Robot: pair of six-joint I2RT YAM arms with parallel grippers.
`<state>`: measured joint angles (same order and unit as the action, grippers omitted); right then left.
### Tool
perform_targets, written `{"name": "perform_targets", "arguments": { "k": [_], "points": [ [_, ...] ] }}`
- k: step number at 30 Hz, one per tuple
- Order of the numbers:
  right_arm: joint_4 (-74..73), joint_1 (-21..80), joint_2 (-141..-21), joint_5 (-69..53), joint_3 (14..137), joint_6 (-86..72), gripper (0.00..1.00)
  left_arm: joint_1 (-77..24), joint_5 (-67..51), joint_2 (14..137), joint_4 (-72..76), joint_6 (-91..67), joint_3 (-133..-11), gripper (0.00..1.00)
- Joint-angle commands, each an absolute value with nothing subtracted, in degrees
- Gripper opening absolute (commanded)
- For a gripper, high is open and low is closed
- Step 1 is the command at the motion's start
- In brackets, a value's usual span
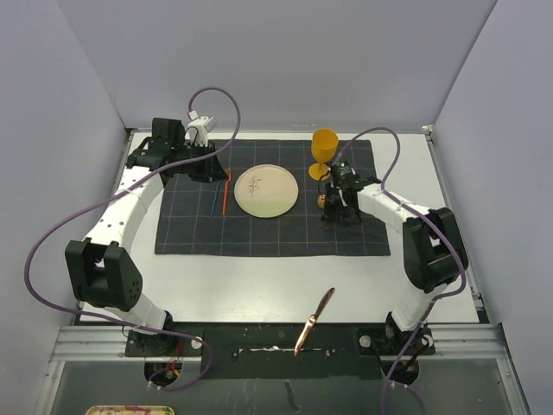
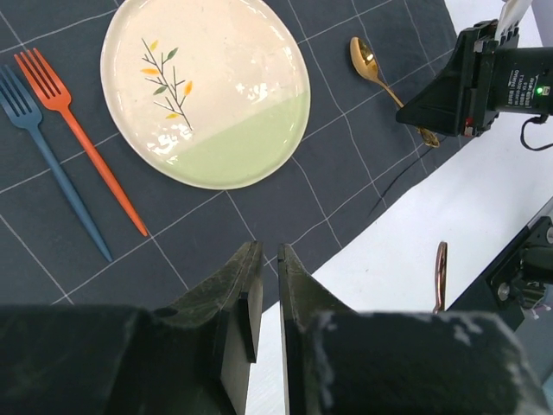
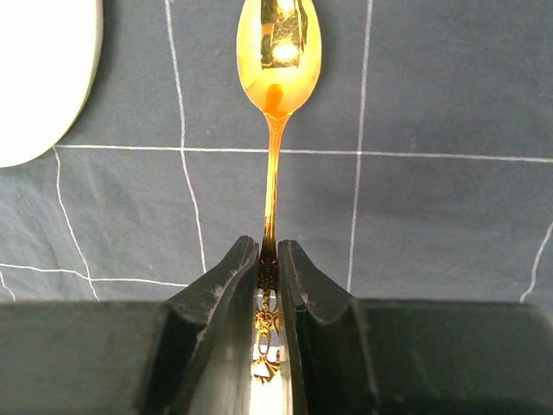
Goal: Set the dinner table for one person
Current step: Place the spoon on the napkin.
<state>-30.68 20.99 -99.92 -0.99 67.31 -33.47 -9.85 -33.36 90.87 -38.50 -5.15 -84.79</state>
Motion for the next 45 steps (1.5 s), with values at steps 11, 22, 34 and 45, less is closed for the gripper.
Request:
{"name": "perform_targets", "arguments": {
  "k": [11, 22, 34, 45],
  "points": [
    [-24.15, 26.69, -100.42, 7.87, 73.78, -28.48, 0.0, -11.36, -32.43, 88.59, -34.98, -2.95, -84.95, 0.11],
    [-22.14, 28.55, -103.81, 10.63, 75.18, -28.47, 0.0, -12.08, -31.79, 88.41, -35.09, -1.6, -84.53, 0.11],
    [-21.01, 30.09, -107.38, 12.58, 78.65, -28.93, 0.0, -12.21, -32.16, 88.23, -33.92, -1.76, -82.93, 0.1],
    [-21.02, 30.37, -110.35, 13.63, 80.22, -30.04, 0.0, -12.27, -32.78, 87.3, -33.3, -2.14, -81.38, 0.1]
  ]
}}
